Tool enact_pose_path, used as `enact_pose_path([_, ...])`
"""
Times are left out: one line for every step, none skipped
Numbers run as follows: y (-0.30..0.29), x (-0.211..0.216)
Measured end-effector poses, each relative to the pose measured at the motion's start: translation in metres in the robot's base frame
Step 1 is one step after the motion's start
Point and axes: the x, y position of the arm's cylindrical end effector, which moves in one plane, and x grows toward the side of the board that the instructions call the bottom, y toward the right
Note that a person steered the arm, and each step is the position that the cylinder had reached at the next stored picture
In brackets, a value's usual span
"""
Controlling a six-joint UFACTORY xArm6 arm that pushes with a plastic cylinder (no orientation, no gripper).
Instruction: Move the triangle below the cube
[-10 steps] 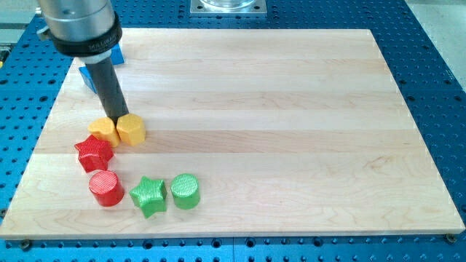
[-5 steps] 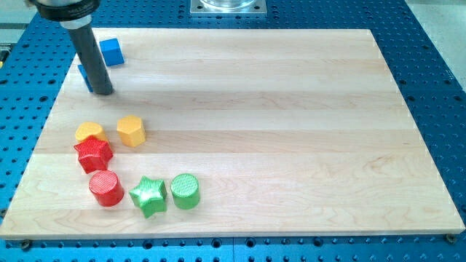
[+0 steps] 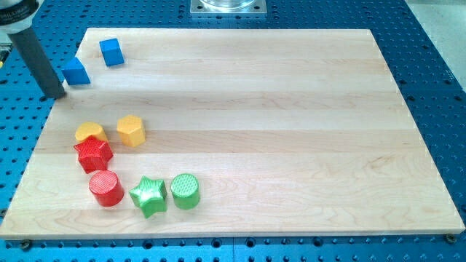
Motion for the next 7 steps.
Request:
enact_pose_path([0.0, -0.03])
enact_pose_path([0.001, -0.04])
enact_pose_path([0.001, -0.047])
enact_pose_path([0.009, -0.047])
enact_pose_path([0.037, -0.047])
enact_pose_path([0.058, -0.047])
enact_pose_path([0.058, -0.047])
